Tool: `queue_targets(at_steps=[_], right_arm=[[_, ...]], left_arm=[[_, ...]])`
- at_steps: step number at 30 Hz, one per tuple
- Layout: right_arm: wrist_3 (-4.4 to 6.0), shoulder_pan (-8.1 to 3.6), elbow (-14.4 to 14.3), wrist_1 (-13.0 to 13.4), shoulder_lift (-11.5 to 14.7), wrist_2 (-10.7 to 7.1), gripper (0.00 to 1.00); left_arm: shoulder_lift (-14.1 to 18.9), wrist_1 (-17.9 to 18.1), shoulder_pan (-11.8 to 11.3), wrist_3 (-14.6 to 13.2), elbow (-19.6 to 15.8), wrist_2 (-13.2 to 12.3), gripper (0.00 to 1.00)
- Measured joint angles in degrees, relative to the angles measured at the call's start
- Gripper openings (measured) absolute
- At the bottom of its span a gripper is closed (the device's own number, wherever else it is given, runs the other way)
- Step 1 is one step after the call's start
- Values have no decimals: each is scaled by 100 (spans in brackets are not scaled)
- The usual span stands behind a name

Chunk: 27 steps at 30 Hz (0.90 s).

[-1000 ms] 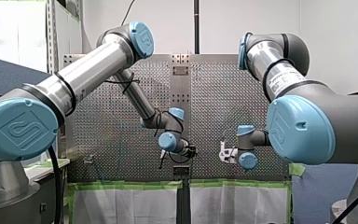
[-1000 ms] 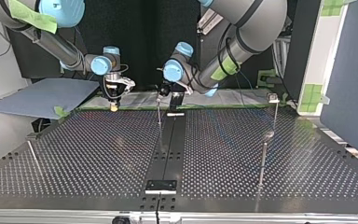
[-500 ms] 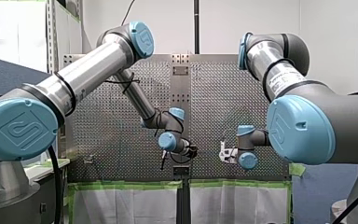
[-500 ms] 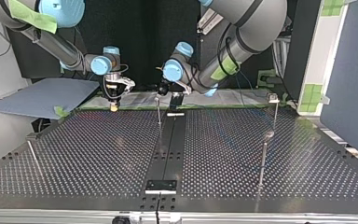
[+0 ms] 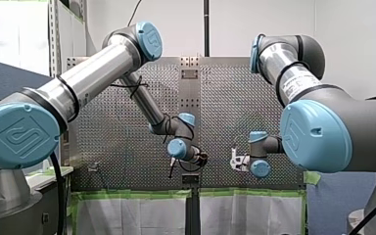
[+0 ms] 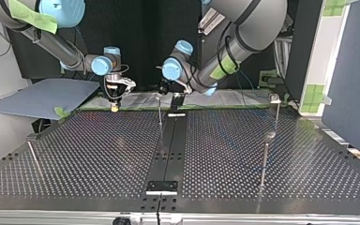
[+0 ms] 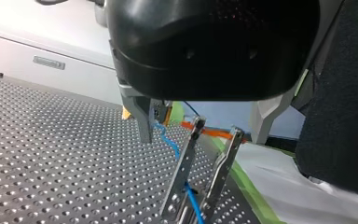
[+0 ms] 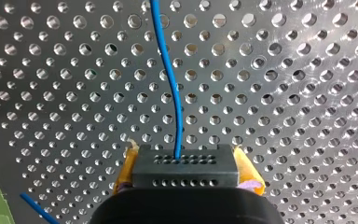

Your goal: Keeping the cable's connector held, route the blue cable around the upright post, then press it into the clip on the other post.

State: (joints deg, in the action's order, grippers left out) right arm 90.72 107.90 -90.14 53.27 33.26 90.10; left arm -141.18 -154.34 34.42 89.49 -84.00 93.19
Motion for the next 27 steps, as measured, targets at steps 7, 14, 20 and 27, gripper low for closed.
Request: queue_targets(at_steps=[7,14,20,27], right_arm=[[8,-3,0,0,0,0,0],[10,-21,0,0,1,0,0],[11,-37,0,0,-3,0,0],[14,-48,0,0,-7,-6,0]], left_arm=[[0,-100,142,-110,-2,159,100],[0,-161,529,-237,-2,549,100],[62,-143,883,-171,-117,902,100],[417,166,1276,46,-503,1213,100]])
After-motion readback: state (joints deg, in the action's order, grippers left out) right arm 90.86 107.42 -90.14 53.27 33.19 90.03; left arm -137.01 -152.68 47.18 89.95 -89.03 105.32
